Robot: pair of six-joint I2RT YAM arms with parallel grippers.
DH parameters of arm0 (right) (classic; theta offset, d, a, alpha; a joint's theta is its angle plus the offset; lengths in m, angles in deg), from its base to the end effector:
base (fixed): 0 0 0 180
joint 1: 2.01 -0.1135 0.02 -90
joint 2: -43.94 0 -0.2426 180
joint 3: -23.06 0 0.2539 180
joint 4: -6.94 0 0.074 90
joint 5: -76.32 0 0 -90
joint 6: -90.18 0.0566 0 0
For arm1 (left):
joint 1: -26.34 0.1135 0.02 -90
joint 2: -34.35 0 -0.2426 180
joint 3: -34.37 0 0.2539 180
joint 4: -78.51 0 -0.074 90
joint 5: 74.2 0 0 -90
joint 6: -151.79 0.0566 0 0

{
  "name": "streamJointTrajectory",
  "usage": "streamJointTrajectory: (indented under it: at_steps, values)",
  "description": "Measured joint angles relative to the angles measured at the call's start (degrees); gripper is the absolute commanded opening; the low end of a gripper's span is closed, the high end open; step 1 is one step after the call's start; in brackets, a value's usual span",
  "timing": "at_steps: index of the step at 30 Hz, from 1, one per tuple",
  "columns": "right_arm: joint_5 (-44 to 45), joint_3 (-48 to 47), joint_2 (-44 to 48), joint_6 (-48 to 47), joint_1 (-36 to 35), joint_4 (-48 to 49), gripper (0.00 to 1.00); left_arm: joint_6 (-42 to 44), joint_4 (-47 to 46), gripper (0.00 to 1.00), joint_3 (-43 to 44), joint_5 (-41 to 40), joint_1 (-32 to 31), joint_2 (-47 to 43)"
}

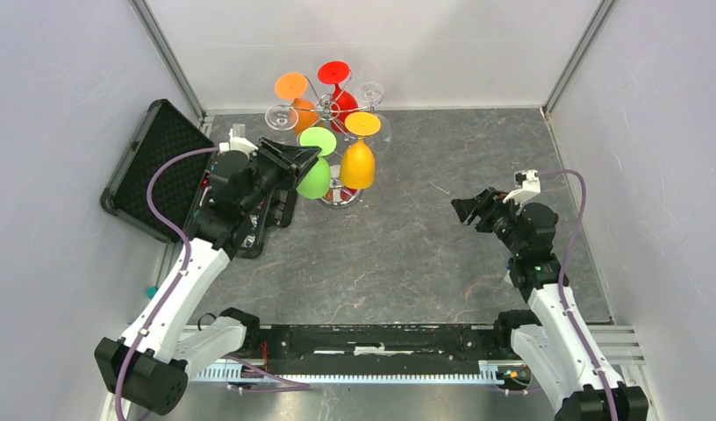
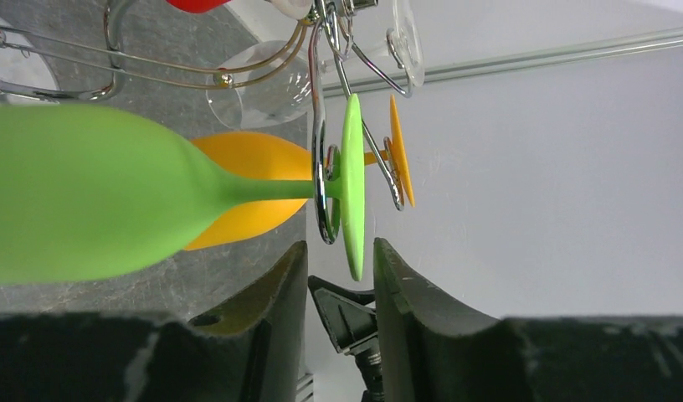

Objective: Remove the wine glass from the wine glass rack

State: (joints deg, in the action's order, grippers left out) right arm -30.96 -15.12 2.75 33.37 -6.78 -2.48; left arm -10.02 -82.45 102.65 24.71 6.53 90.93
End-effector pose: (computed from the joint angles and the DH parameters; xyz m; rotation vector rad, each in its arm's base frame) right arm 0.2139 0.0347 0.2324 0.2321 1.8249 0.7396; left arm 0.2453 -0.0977 0.3509 -0.7080 1.7453 -1.2869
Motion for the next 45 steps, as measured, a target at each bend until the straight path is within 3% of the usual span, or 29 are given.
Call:
streamJointTrajectory:
  at_steps: [10, 29, 39, 45]
  values:
    - [0.9, 0.0, 1.9, 0.0, 0.0, -0.5, 0.72, -0.9, -1.2, 0.02, -0.7, -1.4, -0.6, -0.5]
    - [2.3, 0.0, 3.4, 0.0, 0.0, -2.1, 0.72, -1.0, -1.3, 0.02, -0.7, -1.4, -0.6, -3.2]
    - [2.4, 0.0, 4.0, 0.7, 0.0, -3.0, 0.71, -1.0, -1.5, 0.02, -0.7, -8.9, -0.8, -6.9]
    - [2.5, -0.1, 4.1, 1.1, 0.0, -3.7, 0.72, -1.0, -2.6, 0.02, -0.3, -10.4, -0.8, -4.3]
